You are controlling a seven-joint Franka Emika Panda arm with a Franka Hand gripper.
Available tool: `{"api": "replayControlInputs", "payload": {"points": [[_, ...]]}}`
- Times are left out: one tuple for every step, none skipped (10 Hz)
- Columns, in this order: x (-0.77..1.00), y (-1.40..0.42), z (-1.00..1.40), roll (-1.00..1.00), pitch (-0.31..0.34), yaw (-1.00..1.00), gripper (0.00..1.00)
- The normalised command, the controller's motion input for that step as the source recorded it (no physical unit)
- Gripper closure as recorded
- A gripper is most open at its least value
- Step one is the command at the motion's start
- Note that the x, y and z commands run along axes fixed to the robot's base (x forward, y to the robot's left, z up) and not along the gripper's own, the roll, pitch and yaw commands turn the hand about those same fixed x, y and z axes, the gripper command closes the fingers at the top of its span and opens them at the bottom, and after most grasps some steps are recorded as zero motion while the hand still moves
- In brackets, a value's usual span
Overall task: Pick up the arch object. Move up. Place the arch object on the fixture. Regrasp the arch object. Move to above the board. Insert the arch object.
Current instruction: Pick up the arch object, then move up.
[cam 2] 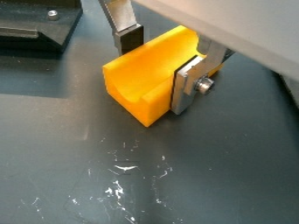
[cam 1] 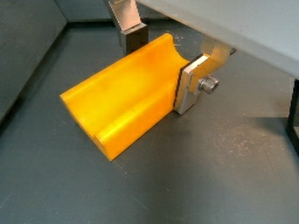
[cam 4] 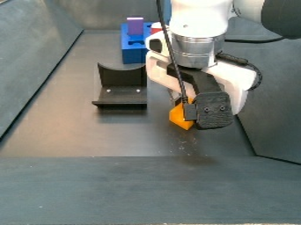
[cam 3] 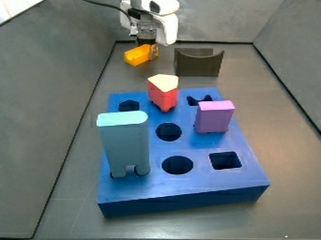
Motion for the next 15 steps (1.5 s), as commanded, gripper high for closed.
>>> {"api": "replayControlInputs", "payload": {"points": [[0.00,0.00,0.00,0.00,0.000,0.00,1.00],[0.00,0.00,0.00,0.00,0.000,0.00,1.00],[0.00,0.00,0.00,0.00,0.000,0.00,1.00],[0.00,0.00,0.00,0.00,0.000,0.00,1.00],[0.00,0.00,0.00,0.00,0.000,0.00,1.00],[0.00,0.00,0.00,0.00,0.000,0.00,1.00],[0.00,0.00,0.00,0.00,0.000,0.00,1.00],[0.00,0.00,0.00,0.00,0.000,0.00,1.00],[0.00,0.00,0.00,0.00,0.000,0.00,1.00],[0.00,0.00,0.00,0.00,0.000,0.00,1.00],[0.00,0.00,0.83,0.00,0.000,0.00,1.00],[-0.05,0.02,0.81,0.00,0.020,-0.02,1.00],[-0.07,0.02,0.68,0.01,0.047,-0.03,1.00],[-0.06,0.01,0.60,0.02,0.056,-0.03,1.00],[-0.04,0.01,0.44,0.04,0.068,-0.03,1.00]]}}
